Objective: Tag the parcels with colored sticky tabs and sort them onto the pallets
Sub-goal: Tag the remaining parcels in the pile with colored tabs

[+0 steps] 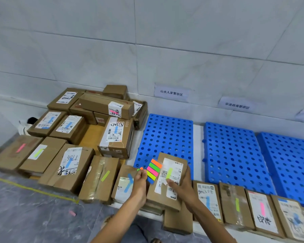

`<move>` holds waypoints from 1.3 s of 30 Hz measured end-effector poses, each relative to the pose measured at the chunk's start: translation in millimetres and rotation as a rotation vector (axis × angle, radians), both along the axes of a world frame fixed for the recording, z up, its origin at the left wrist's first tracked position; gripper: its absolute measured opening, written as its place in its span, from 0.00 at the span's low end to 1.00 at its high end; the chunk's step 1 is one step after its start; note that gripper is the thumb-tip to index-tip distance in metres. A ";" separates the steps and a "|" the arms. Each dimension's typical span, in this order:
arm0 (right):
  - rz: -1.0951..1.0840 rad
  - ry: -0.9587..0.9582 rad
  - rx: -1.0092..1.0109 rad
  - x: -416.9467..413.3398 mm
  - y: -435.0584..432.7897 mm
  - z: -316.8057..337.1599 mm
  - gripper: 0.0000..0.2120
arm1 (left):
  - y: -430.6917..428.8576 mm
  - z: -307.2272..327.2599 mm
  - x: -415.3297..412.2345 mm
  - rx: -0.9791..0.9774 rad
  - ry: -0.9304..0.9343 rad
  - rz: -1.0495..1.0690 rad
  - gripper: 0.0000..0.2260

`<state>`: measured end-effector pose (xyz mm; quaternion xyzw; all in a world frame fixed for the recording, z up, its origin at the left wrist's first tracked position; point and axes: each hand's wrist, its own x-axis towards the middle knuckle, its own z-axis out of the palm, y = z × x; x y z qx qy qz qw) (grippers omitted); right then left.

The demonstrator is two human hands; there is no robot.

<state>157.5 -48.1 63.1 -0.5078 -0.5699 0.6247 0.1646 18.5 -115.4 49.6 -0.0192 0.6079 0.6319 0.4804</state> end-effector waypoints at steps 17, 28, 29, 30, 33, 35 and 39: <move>0.256 0.149 0.206 -322.2 31.1 78.7 0.42 | -3.6 89.5 -297.4 0.073 0.500 0.399 0.09; 0.326 0.025 0.051 -412.4 39.9 35.2 0.37 | 19.0 32.3 -397.7 -0.194 0.607 0.194 0.08; 0.328 0.033 0.024 -416.8 43.1 36.1 0.36 | 22.0 31.6 -403.3 -0.200 0.617 0.177 0.08; 0.330 0.034 0.010 -421.1 46.2 36.8 0.35 | 24.7 31.7 -408.4 -0.210 0.633 0.154 0.08; 0.318 0.008 0.034 -430.6 50.6 34.4 0.35 | 32.1 27.8 -420.7 -0.251 0.704 0.078 0.08; 0.307 -0.011 0.042 -435.5 49.2 31.1 0.35 | 33.2 22.3 -427.4 -0.256 0.717 0.064 0.08; 0.310 -0.029 0.052 -437.7 47.2 27.3 0.34 | 31.2 18.0 -439.5 -0.238 0.705 0.055 0.08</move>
